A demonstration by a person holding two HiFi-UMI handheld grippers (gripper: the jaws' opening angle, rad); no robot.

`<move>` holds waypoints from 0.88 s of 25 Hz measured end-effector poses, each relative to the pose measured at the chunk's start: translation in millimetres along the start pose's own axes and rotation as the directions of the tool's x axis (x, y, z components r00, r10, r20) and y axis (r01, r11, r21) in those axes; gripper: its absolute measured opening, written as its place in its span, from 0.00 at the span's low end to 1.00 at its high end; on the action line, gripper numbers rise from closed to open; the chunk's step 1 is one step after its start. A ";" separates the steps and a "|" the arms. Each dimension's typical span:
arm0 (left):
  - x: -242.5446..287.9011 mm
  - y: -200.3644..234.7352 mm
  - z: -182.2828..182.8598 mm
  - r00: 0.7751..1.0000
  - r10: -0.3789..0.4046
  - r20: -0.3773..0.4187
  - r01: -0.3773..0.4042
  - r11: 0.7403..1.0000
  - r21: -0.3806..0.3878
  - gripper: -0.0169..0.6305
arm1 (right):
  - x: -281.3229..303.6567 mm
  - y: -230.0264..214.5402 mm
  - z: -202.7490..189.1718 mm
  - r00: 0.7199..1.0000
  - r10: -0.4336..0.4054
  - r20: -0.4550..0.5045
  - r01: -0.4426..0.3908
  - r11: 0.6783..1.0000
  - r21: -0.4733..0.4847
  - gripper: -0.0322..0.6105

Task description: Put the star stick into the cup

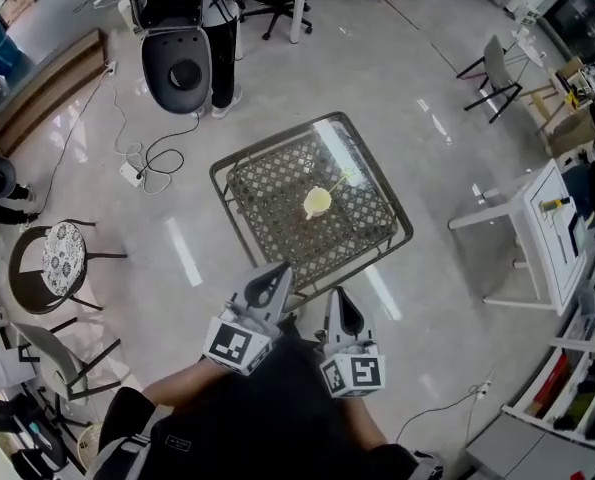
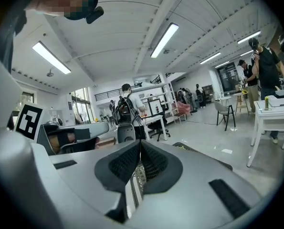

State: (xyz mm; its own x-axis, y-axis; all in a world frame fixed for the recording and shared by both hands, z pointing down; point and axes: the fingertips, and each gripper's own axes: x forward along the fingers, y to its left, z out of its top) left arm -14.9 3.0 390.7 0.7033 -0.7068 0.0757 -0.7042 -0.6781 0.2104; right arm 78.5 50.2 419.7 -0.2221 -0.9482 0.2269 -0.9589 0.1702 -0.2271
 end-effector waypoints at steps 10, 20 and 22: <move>-3.2 2.5 -2.5 1.000 -0.010 0.002 0.010 1.000 -0.010 0.05 | 2.3 2.2 -6.7 1.000 -0.022 -0.020 0.022 1.000 -0.014 0.07; -4.0 6.1 -1.8 1.000 0.002 0.001 -0.002 1.000 -0.002 0.05 | 5.0 -3.0 -6.7 0.999 -0.038 -0.019 0.037 0.999 -0.019 0.07; -2.5 7.0 -1.0 1.000 0.006 -0.001 -0.006 1.000 0.003 0.05 | 6.6 -4.8 -6.1 0.999 -0.039 -0.019 0.038 0.999 -0.019 0.07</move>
State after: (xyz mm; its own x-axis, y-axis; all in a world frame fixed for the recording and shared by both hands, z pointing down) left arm -21.5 0.2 393.0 0.6989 -0.7109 0.0780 -0.7089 -0.6742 0.2070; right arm 80.6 44.7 428.0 -0.1881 -0.9489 0.2532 -0.9698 0.1388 -0.2005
